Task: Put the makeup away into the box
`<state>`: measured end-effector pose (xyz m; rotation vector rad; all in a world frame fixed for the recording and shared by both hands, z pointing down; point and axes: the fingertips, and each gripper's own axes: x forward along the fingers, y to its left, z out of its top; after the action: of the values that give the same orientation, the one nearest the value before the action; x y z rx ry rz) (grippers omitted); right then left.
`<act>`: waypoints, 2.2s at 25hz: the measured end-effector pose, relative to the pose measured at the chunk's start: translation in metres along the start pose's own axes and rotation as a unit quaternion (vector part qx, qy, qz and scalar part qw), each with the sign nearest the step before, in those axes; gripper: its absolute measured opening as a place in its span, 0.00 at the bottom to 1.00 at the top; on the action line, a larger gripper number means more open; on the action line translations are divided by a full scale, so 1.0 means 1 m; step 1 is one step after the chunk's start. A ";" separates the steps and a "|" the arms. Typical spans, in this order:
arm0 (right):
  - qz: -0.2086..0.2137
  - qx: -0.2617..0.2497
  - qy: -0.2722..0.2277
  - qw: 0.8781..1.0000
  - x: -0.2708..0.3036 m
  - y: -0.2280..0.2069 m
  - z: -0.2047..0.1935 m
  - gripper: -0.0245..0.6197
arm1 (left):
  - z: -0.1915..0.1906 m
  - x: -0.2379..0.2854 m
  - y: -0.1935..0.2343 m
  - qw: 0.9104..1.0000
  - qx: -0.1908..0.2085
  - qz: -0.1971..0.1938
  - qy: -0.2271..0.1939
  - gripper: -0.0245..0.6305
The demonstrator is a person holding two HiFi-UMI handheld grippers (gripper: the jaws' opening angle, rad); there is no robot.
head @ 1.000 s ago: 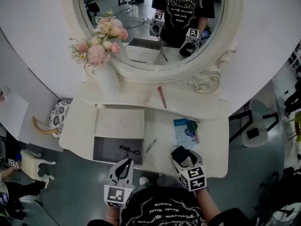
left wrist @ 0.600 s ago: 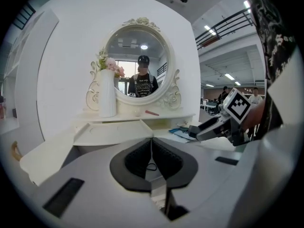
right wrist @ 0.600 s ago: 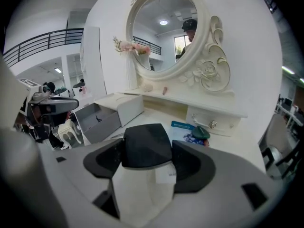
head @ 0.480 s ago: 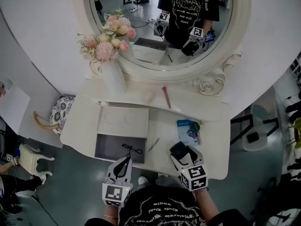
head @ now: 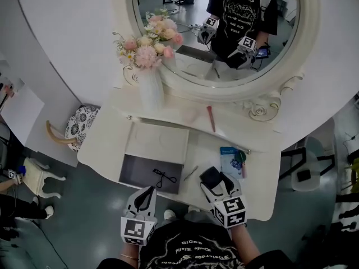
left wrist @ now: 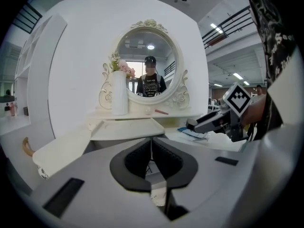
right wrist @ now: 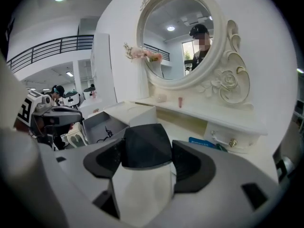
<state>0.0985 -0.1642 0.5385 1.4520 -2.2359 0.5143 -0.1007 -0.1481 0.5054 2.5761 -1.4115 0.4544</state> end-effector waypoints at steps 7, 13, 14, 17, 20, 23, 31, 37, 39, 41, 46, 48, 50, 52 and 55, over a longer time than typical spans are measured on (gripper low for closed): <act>0.041 -0.036 -0.003 0.999 0.020 0.023 0.018 0.55 | -0.004 -0.011 0.019 0.999 -0.011 0.032 -0.001 0.07; 0.075 -0.062 -0.004 0.995 0.035 0.044 0.029 0.55 | -0.007 -0.018 0.032 0.998 -0.019 0.056 -0.001 0.07; 0.080 -0.066 -0.004 0.995 0.037 0.048 0.030 0.55 | -0.008 -0.019 0.035 0.998 -0.020 0.060 -0.001 0.07; 0.097 -0.077 -0.004 0.992 0.043 0.059 0.036 0.55 | -0.009 -0.022 0.043 0.997 -0.024 0.072 -0.002 0.07; 0.115 -0.086 -0.003 0.990 0.048 0.071 0.041 0.55 | -0.009 -0.025 0.050 0.996 -0.027 0.083 -0.002 0.07; 0.131 -0.096 -0.003 0.987 0.053 0.084 0.045 0.55 | -0.010 -0.030 0.056 0.995 -0.029 0.092 -0.004 0.07; 0.167 -0.120 -0.008 0.979 0.064 0.110 0.055 0.55 | -0.014 -0.044 0.073 0.992 -0.041 0.122 -0.006 0.07; 0.184 -0.131 -0.015 0.974 0.071 0.124 0.067 0.55 | -0.020 -0.055 0.084 0.989 -0.047 0.141 -0.003 0.07; 0.191 -0.135 -0.018 0.972 0.073 0.130 0.070 0.55 | -0.022 -0.059 0.086 0.988 -0.051 0.147 -0.002 0.07; 0.199 -0.141 -0.018 0.970 0.075 0.137 0.072 0.55 | -0.023 -0.062 0.088 0.987 -0.053 0.152 -0.001 0.07; 0.221 -0.154 -0.021 0.963 0.081 0.158 0.076 0.55 | -0.025 -0.069 0.093 0.985 -0.056 0.162 -0.001 0.07; 0.230 -0.158 -0.020 0.960 0.083 0.166 0.077 0.55 | -0.026 -0.072 0.094 0.985 -0.057 0.165 -0.001 0.07; 0.237 -0.162 -0.019 0.958 0.085 0.174 0.077 0.55 | -0.028 -0.076 0.096 0.984 -0.060 0.170 0.001 0.07; 0.244 -0.164 -0.017 0.956 0.088 0.181 0.077 0.55 | -0.029 -0.081 0.099 0.983 -0.060 0.174 0.000 0.07; 0.254 -0.164 -0.013 0.953 0.092 0.191 0.077 0.55 | -0.030 -0.087 0.102 0.982 -0.062 0.180 0.000 0.07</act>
<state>-0.1226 -0.2010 0.5082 0.7198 -2.5662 0.2507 -0.2364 -0.1254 0.5041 2.2271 -1.8518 0.3986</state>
